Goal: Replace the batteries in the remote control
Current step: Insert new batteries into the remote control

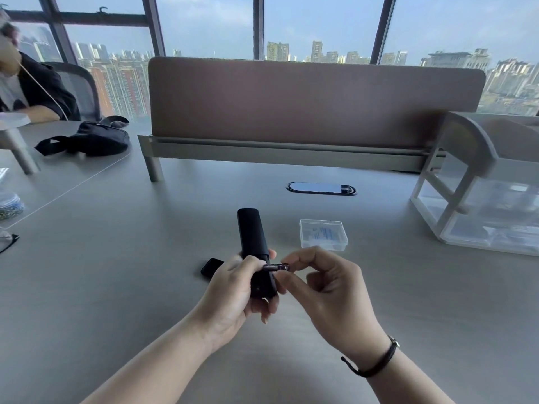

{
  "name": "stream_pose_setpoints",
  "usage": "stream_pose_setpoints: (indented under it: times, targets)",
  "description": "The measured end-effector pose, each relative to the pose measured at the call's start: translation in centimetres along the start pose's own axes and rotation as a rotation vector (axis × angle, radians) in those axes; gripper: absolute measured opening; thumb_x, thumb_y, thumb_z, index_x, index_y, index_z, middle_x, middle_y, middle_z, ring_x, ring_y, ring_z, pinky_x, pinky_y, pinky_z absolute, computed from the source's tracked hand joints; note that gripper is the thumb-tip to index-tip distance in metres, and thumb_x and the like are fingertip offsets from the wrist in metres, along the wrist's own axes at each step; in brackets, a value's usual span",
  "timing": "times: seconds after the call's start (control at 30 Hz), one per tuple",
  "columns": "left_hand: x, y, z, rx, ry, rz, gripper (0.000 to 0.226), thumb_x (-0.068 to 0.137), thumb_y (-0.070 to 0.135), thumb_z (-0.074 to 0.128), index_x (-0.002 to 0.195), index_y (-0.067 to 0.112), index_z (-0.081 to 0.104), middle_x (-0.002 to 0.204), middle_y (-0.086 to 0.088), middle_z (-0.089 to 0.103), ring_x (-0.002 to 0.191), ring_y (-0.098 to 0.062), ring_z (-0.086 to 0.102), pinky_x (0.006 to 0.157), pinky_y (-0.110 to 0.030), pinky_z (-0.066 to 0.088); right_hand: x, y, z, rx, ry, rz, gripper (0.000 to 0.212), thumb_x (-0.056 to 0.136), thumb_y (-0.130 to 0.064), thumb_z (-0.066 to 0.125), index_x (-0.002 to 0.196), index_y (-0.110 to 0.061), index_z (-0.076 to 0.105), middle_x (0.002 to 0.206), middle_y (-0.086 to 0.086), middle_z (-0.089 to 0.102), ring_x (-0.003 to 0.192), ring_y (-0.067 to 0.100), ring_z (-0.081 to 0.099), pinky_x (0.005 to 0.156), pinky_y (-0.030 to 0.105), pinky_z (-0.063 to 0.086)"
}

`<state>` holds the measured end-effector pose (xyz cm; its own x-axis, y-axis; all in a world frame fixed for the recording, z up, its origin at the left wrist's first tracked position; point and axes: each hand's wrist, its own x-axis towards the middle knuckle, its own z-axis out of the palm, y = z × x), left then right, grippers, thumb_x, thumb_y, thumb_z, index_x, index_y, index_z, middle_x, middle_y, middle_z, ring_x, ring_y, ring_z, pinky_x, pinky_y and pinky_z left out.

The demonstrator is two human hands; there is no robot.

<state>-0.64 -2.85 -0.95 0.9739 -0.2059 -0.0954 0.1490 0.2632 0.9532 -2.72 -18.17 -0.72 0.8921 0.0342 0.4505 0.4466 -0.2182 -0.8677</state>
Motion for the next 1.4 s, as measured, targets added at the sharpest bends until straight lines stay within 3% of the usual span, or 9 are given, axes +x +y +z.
stream_pose_setpoints:
  times: [0.13,0.23,0.33,0.53,0.73,0.83,0.93,1.07,1.4]
  targets:
    - [0.2,-0.2,-0.2,-0.033,0.025,-0.009,0.028,0.098,0.009,0.037,0.119,-0.005,0.05,0.053,-0.011,0.053,0.038,-0.026,0.049,0.035,-0.025,0.034,-0.2,-0.3,0.1,-0.173,-0.011,-0.115,0.02,0.077,-0.004,0.081,0.075,-0.02,0.07,0.053,-0.03,0.058,0.038,0.006,0.026,0.043,0.011,0.02]
    - [0.2,-0.1,-0.3,-0.072,0.039,-0.025,0.032,0.097,0.01,0.039,0.12,-0.006,0.052,0.054,-0.013,0.051,0.037,-0.025,0.048,0.035,-0.026,0.033,-0.2,-0.7,0.2,-0.287,-0.038,-0.229,0.018,0.073,0.0,0.083,0.075,-0.013,0.071,0.056,-0.038,0.053,0.044,-0.007,0.043,0.047,0.003,0.024]
    - [0.3,-0.1,-0.4,-0.099,0.047,-0.046,0.032,0.097,0.012,0.04,0.12,-0.004,0.055,0.055,-0.012,0.052,0.036,-0.024,0.047,0.035,-0.025,0.034,-0.3,-0.4,0.6,-0.349,-0.061,-0.28,0.017,0.075,-0.003,0.083,0.076,-0.012,0.069,0.056,-0.027,0.059,0.054,-0.017,0.048,0.054,0.0,0.027]
    - [0.4,-0.7,-0.2,-0.049,0.049,-0.025,0.03,0.098,0.012,0.041,0.121,-0.003,0.052,0.06,-0.013,0.051,0.036,-0.022,0.042,0.035,-0.023,0.032,-0.5,0.6,1.1,-0.351,-0.103,-0.27,0.017,0.076,-0.011,0.083,0.075,-0.013,0.066,0.06,-0.008,0.072,0.053,-0.008,0.049,0.055,0.005,0.029]
    - [0.2,-0.7,0.0,-0.036,0.023,-0.036,0.029,0.099,0.014,0.04,0.117,-0.001,0.057,0.055,-0.01,0.052,0.033,-0.02,0.04,0.035,-0.018,0.024,0.1,1.2,0.7,0.086,-0.189,0.136,0.022,0.076,-0.015,0.084,0.077,-0.013,0.062,0.058,0.007,0.074,0.054,0.031,0.068,0.053,0.036,0.041]
    - [-0.1,-0.5,0.1,-0.028,-0.011,-0.03,0.029,0.099,0.015,0.039,0.117,0.0,0.055,0.056,-0.011,0.051,0.03,-0.019,0.04,0.034,-0.016,0.021,0.5,1.5,0.4,0.22,-0.236,0.339,0.041,0.069,-0.017,0.09,0.075,-0.012,0.05,0.072,0.043,0.065,0.06,0.048,0.067,0.05,0.029,0.042]
    - [-0.4,-0.8,0.2,0.001,-0.048,-0.017,0.028,0.1,0.016,0.038,0.118,0.001,0.054,0.056,-0.011,0.053,0.03,-0.019,0.039,0.038,-0.019,0.018,0.5,0.7,0.2,0.367,-0.339,0.504,0.037,0.077,0.0,0.08,0.085,-0.008,0.045,0.086,0.051,0.062,0.04,0.02,0.058,0.034,0.011,0.031]
    - [-0.7,-1.1,0.4,0.031,-0.083,-0.003,0.026,0.098,0.02,0.043,0.116,0.007,0.057,0.06,-0.01,0.056,0.032,-0.017,0.039,0.044,-0.019,0.018,0.5,1.1,0.0,0.399,-0.43,0.59,0.04,0.068,-0.014,0.085,0.086,-0.01,0.049,0.073,0.034,0.055,0.04,0.012,0.025,0.036,0.018,0.014]
    - [-0.7,-1.0,0.5,0.091,-0.2,0.099,0.029,0.09,0.024,0.053,0.107,0.001,0.054,0.069,-0.008,0.049,0.047,-0.015,0.035,0.043,-0.024,0.022,0.9,1.0,-0.6,0.397,-0.28,0.627,0.032,0.077,-0.001,0.078,0.079,-0.009,0.047,0.055,0.009,0.061,0.034,0.007,0.03,0.038,0.021,0.01]
